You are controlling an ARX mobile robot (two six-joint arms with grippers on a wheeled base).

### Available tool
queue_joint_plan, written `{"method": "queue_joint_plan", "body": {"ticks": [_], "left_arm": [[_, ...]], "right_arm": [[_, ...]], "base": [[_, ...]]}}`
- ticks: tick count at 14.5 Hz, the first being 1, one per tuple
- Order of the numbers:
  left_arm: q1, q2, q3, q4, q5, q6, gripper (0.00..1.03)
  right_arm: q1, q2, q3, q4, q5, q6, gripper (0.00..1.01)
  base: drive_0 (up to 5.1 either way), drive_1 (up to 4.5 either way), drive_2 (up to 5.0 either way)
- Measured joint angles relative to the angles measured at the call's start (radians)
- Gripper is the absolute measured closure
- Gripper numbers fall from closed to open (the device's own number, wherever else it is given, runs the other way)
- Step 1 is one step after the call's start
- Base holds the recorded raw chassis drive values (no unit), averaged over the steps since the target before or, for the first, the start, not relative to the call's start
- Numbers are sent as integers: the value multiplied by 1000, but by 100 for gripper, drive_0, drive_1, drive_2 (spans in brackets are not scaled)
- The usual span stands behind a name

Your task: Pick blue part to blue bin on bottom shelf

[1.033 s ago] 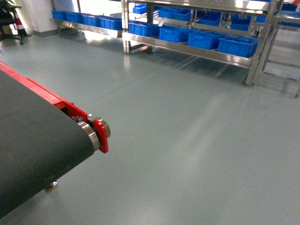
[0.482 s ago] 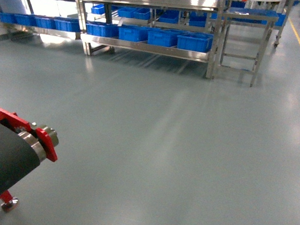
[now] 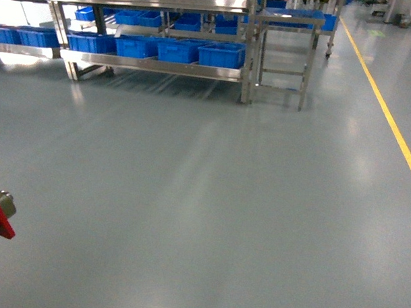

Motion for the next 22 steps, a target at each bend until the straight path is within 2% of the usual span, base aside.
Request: {"method": "queue_joint_plan", "body": {"ticks": [14, 22], "left_arm": [[0, 0, 0, 0, 1, 0, 59], [0, -3, 0, 3, 0, 0, 59]], "right_arm": [[0, 0, 0, 1, 1, 0, 3], [0, 0, 0, 0, 0, 0, 3]], "base": [[-144, -144, -144], [-6, 400, -411]]}}
